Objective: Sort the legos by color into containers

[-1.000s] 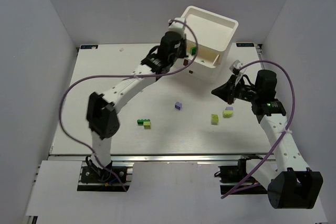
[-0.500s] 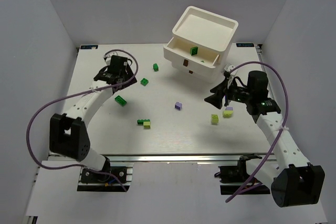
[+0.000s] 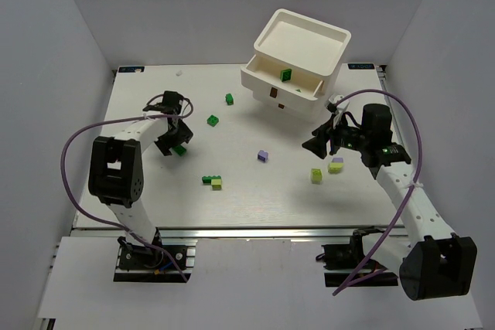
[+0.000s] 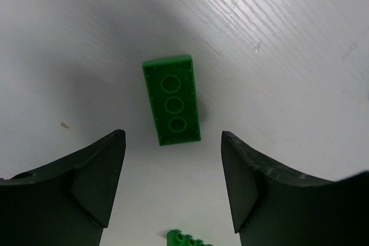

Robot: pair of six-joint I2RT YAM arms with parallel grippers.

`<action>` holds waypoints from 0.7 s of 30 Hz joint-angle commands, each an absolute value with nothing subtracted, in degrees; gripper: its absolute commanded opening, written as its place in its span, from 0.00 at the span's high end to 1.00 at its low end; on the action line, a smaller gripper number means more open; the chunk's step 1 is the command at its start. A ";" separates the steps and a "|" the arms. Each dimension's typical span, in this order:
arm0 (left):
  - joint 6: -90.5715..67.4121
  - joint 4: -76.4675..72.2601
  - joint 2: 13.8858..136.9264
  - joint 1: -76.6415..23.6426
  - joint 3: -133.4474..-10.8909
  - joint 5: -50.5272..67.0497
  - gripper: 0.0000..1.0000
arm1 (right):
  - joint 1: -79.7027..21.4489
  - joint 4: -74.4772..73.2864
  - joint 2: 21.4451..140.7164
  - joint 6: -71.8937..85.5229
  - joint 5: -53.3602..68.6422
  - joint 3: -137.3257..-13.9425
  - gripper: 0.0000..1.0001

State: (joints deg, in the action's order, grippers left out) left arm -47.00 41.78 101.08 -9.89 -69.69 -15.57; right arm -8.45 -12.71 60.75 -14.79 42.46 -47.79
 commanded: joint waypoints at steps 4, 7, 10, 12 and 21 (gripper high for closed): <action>-47.55 38.76 104.93 -8.35 -69.08 -14.06 0.27 | -8.79 -12.04 61.17 -14.77 42.45 -48.96 0.36; -47.29 37.62 106.26 -7.82 -69.78 -13.01 0.30 | -8.79 -12.13 61.08 -15.03 42.36 -48.87 0.36; -47.20 37.71 107.40 -7.82 -70.66 -12.57 0.36 | -8.70 -12.04 61.08 -15.12 42.36 -48.78 0.36; -47.20 37.88 107.84 -7.82 -70.93 -12.48 0.43 | -8.79 -11.95 61.17 -15.03 42.36 -48.69 0.36; -41.42 37.01 102.59 -7.82 -67.68 -9.41 1.00 | -8.79 -11.95 60.65 -16.25 42.89 -48.43 0.38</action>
